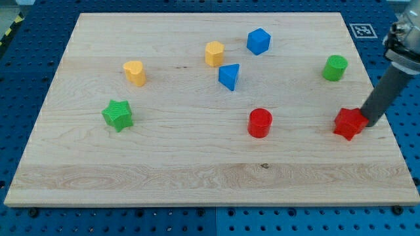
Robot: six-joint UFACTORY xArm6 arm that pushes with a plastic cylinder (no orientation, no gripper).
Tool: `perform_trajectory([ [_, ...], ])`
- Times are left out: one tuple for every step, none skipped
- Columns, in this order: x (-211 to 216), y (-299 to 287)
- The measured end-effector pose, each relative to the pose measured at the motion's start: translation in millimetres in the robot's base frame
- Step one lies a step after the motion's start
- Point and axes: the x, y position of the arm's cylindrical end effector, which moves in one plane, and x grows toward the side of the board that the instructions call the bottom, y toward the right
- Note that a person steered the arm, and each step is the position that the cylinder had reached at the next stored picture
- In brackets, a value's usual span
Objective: Move red star into red circle
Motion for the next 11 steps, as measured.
perform_trajectory([
  [0.0,-18.8],
  [0.0,-24.7],
  [0.0,-34.7],
  [0.0,-40.9],
  [-1.4,-53.8],
  [-4.7,-53.8],
  [-6.1,-53.8],
  [0.1,-34.7],
  [4.3,-11.1],
  [4.3,-11.1],
  [20.9,0.4],
])
